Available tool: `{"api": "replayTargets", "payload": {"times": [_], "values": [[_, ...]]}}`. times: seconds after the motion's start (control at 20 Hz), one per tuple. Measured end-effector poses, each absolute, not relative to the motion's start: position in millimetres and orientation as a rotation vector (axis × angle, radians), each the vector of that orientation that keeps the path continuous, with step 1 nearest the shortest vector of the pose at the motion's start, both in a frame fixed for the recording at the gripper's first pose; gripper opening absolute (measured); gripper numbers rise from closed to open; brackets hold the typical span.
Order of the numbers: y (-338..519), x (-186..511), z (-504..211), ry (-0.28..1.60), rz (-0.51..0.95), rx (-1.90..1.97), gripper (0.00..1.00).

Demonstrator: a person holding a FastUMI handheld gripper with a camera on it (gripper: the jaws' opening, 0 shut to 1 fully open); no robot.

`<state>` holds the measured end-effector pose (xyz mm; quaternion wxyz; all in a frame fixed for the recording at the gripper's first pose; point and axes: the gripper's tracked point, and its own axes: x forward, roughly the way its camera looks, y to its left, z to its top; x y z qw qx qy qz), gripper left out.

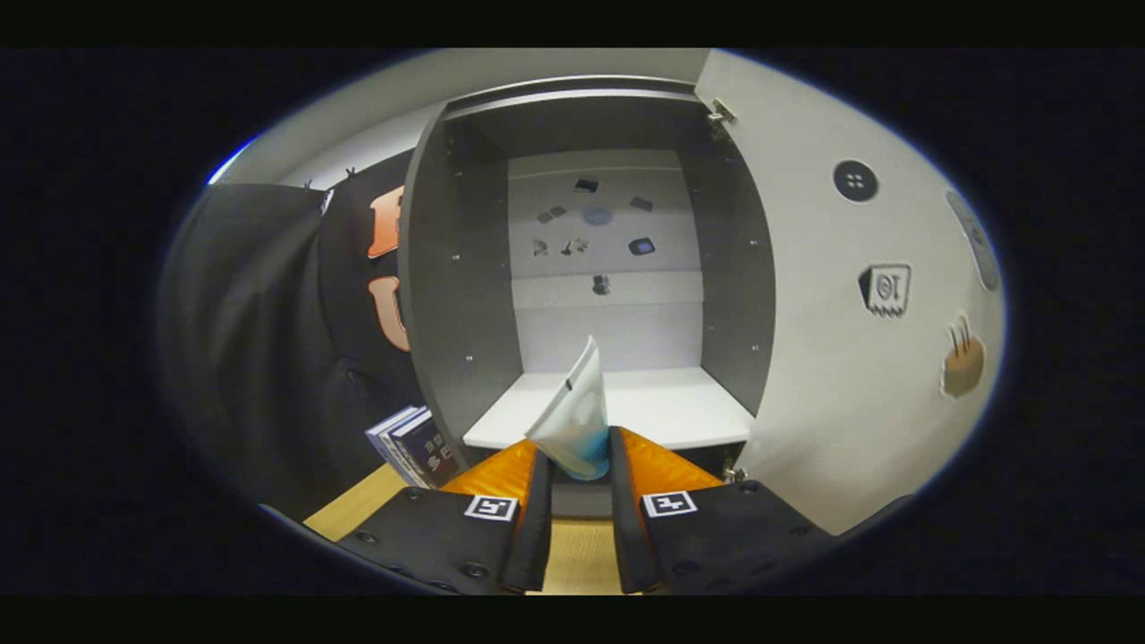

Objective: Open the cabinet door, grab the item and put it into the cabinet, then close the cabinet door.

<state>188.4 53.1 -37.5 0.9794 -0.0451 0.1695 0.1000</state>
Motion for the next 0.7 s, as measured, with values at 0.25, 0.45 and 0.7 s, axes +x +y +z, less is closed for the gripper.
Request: {"api": "replayTargets", "payload": {"times": [0.25,0.45,0.7], "values": [[65.5,285.0,-39.9,0.427,0.21,-0.068,0.37],[68.2,325.1,-93.2,0.598,0.21,-0.107,0.37],[55.3,345.8,-151.2,0.756,0.164,-0.107,0.38]]}}
